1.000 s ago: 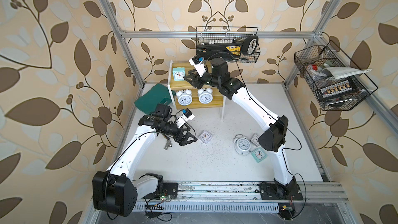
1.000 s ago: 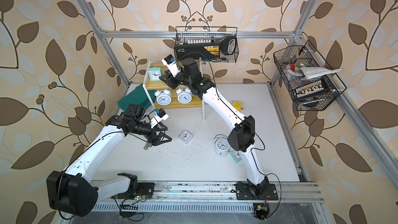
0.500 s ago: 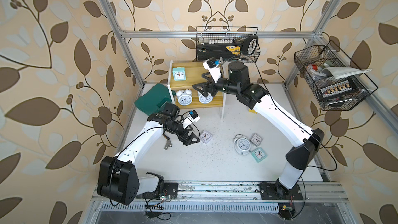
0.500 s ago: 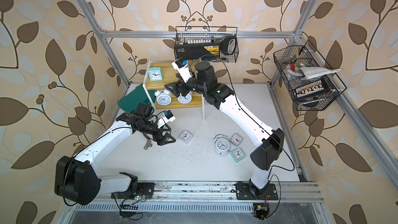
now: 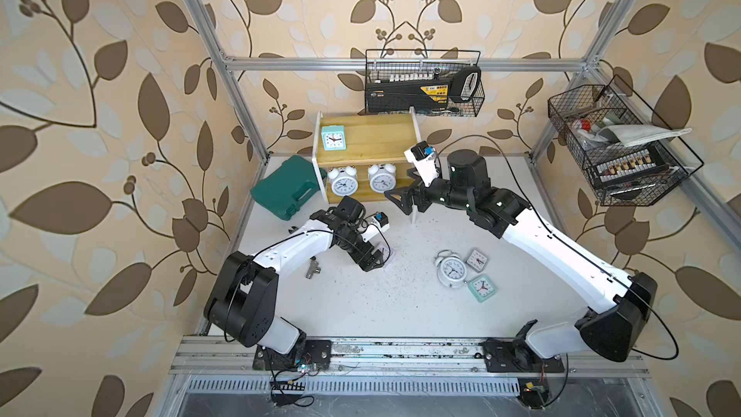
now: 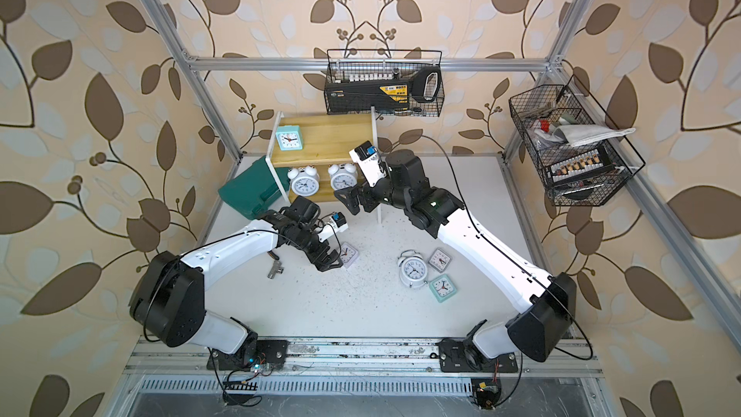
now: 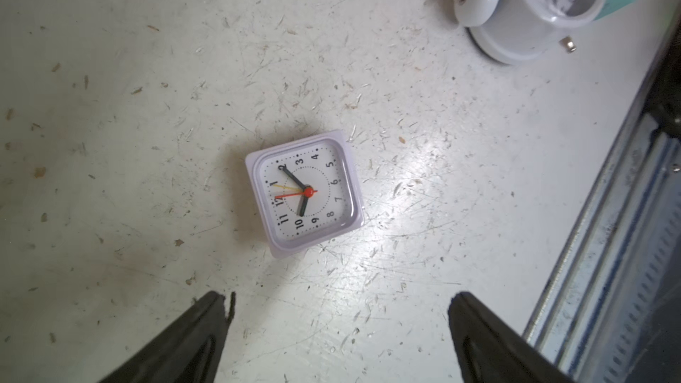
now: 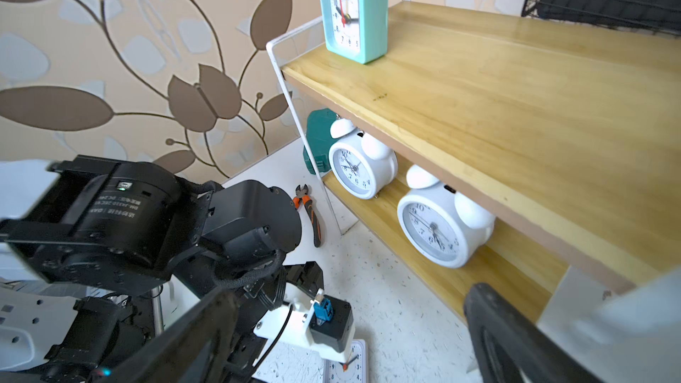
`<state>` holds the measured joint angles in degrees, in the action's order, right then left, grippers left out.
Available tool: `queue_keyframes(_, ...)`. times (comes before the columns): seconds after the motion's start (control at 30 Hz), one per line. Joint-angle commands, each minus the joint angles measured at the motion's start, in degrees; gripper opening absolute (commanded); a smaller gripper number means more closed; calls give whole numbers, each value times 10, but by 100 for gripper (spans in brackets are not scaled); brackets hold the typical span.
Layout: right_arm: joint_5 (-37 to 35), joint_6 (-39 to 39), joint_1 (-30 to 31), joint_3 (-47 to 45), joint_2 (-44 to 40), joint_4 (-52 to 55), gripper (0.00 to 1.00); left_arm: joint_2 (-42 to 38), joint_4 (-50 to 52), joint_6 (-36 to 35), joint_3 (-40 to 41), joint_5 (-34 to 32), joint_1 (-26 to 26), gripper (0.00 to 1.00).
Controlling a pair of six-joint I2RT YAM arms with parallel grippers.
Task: Place the alarm clocks on the shelf by style
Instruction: Pick up the alarm from the center of the board.
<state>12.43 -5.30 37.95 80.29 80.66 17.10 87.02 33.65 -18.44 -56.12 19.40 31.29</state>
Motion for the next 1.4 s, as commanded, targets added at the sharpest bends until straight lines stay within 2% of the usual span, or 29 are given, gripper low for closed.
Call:
queue_keyframes(0.0,-33,-30,-5,-33,-36,-15,99,18,-22,26,-18,-52,13,97)
queue_keyframes(0.4,-58,-74,-16,-131,-103,-33,99,89,-42,40,-37,-110,47,96)
queue_keyframes(0.9,-47,-127,-36,-191,-114,-36,99,127,-52,36,-52,-140,72,87)
queue_keyframes(1.0,-44,-133,-37,-201,-113,-37,99,125,-56,32,-50,-147,73,82)
queue_keyframes(1.2,-39,-144,-41,-213,-113,-29,99,100,-60,16,-42,-159,73,61)
queue_keyframes(1.37,-35,-169,-48,-214,-110,-1,99,54,-70,-11,-23,-164,72,54)
